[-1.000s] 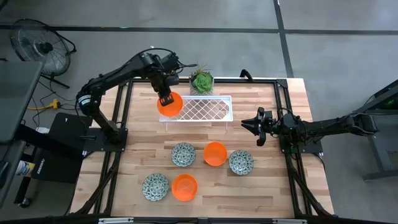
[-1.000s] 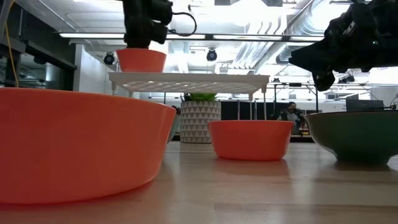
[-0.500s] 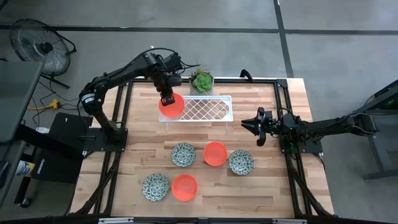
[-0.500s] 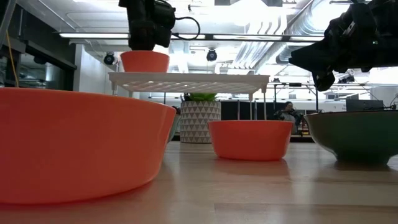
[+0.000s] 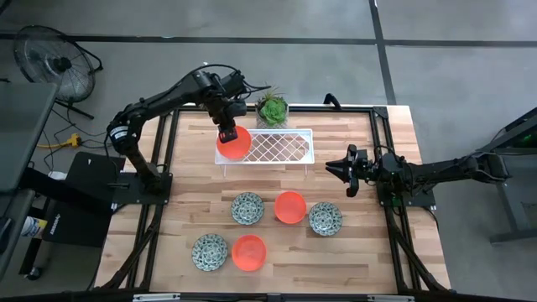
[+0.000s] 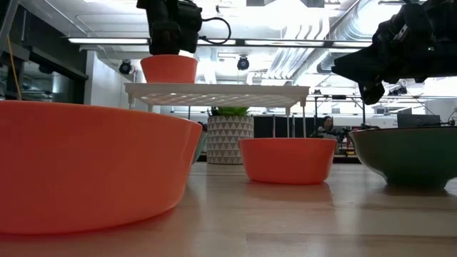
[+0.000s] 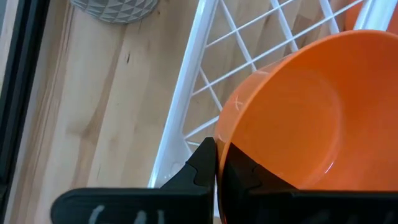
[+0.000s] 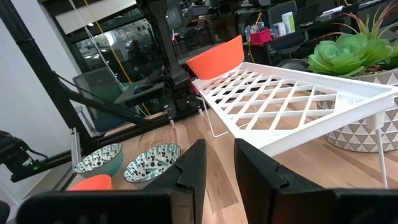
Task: Pick & Place Mini bowls
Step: Put the top left orange bowl on the shelf, then put the bottom blue bowl on the shelf
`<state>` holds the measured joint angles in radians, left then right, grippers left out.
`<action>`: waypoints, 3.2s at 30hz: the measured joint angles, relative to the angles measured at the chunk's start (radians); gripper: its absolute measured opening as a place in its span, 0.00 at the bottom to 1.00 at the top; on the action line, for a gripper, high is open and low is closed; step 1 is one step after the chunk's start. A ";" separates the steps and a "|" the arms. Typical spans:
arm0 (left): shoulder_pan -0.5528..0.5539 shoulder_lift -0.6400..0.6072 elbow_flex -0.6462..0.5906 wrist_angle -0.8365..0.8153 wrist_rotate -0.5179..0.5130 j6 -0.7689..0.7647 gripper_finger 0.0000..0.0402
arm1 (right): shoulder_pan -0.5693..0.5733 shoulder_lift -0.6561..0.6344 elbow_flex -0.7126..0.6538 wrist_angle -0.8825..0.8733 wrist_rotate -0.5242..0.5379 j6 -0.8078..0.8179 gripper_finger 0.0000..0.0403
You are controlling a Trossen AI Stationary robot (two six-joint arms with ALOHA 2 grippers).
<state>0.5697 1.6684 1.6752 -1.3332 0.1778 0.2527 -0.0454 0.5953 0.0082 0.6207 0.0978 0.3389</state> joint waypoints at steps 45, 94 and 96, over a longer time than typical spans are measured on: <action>-0.341 -0.001 0.418 -0.171 -0.120 0.295 0.24 | 0.000 0.000 0.000 0.000 0.000 0.000 0.18; -1.205 0.036 0.126 -0.238 -0.388 -0.950 0.24 | 0.000 0.000 0.000 -0.004 0.000 0.000 0.18; -1.205 0.028 0.094 -0.234 -0.378 -0.986 0.27 | 0.000 0.000 0.000 -0.004 0.001 0.000 0.18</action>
<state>-0.6354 1.6960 1.7692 -1.5671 -0.2005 -0.7333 -0.0456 0.5956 0.0082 0.6167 0.0993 0.3387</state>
